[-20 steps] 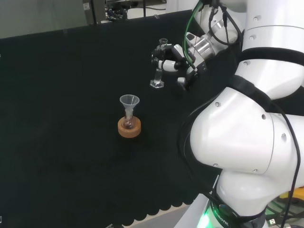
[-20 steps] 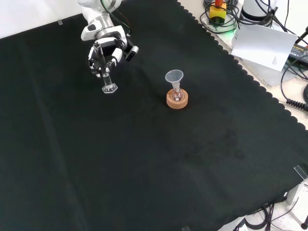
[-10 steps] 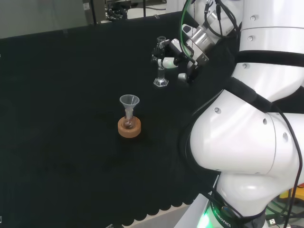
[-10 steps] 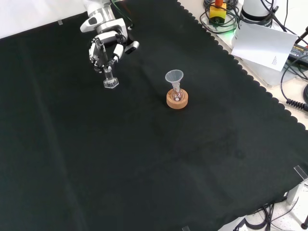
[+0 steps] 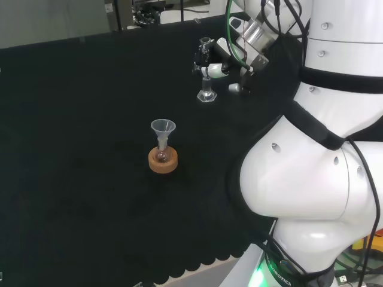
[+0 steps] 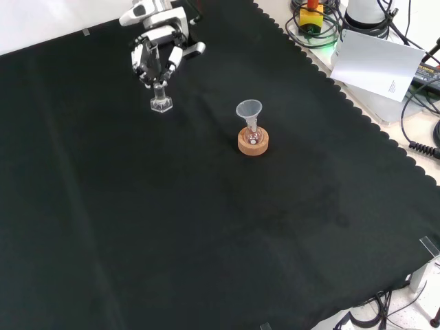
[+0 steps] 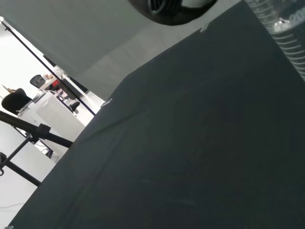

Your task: Pick up the graduated cylinder.

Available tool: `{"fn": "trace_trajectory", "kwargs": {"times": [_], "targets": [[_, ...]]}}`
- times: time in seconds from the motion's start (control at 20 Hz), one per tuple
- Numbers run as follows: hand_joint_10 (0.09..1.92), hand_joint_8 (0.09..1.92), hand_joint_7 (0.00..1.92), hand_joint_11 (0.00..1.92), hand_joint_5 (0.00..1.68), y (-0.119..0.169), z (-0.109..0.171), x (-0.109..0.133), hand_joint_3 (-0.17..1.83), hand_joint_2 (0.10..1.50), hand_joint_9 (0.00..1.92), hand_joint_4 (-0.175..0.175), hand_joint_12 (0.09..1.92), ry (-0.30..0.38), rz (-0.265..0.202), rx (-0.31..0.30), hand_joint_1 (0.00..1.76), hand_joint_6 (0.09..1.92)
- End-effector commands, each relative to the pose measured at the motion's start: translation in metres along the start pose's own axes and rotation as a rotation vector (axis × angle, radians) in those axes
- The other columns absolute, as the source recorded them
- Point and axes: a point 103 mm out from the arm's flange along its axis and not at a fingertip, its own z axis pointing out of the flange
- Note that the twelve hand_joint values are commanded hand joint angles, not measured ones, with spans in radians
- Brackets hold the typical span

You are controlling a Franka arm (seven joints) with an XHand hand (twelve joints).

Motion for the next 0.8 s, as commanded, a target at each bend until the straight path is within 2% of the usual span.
{"fn": "trace_trajectory", "kwargs": {"times": [0.05,0.8], "targets": [[0.1,1.02,0.99,1.21,0.96,-0.021,-0.022,0.034,0.03,1.11,1.42,-0.175,0.75,-0.088,0.014,0.05,1.26,1.04],[0.09,1.02,1.0,1.21,0.96,-0.06,-0.042,0.077,0.02,1.11,1.42,-0.175,0.75,-0.207,0.049,0.187,1.26,1.04]]}}
